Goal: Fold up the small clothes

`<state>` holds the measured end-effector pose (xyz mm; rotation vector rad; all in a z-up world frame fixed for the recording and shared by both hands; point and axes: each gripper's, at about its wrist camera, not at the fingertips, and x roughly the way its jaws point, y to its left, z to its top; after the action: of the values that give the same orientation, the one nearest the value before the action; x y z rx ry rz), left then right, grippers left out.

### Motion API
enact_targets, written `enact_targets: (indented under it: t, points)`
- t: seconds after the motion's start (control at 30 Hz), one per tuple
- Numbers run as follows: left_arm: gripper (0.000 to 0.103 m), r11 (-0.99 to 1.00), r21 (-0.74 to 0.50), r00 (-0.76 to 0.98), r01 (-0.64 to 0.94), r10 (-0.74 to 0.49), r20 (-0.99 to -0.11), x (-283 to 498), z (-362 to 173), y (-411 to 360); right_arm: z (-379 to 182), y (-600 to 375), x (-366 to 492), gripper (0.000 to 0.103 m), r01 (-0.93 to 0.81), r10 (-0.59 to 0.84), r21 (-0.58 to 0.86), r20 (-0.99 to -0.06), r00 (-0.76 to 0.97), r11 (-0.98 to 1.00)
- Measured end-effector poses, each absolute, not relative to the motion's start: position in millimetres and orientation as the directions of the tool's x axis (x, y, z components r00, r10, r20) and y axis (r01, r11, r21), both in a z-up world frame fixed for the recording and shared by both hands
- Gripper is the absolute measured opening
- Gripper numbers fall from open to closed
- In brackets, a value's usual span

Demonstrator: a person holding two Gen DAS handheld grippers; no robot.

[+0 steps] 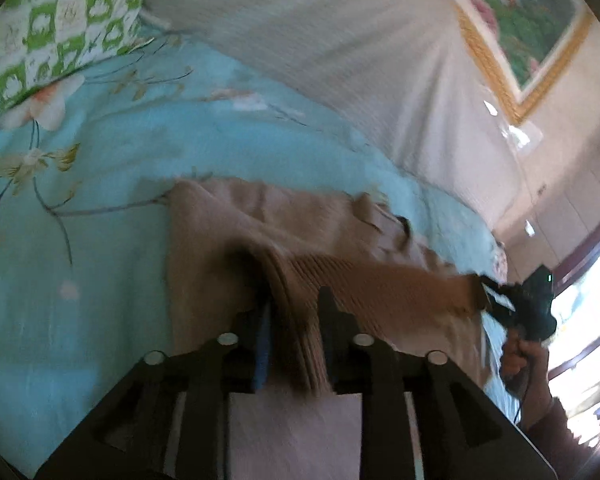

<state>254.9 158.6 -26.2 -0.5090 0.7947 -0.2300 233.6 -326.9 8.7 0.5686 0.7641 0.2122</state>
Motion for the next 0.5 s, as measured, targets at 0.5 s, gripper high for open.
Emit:
enact_targets:
  t: [0.5]
  points:
    - [0.037, 0.868, -0.370, 0.442, 0.330, -0.489, -0.752, 274.3, -53.5, 23.0, -22.4, -156.3, 225.2, 0.039, -0.551, 0.494, 0.266, -0.810, 0.318, 0.791]
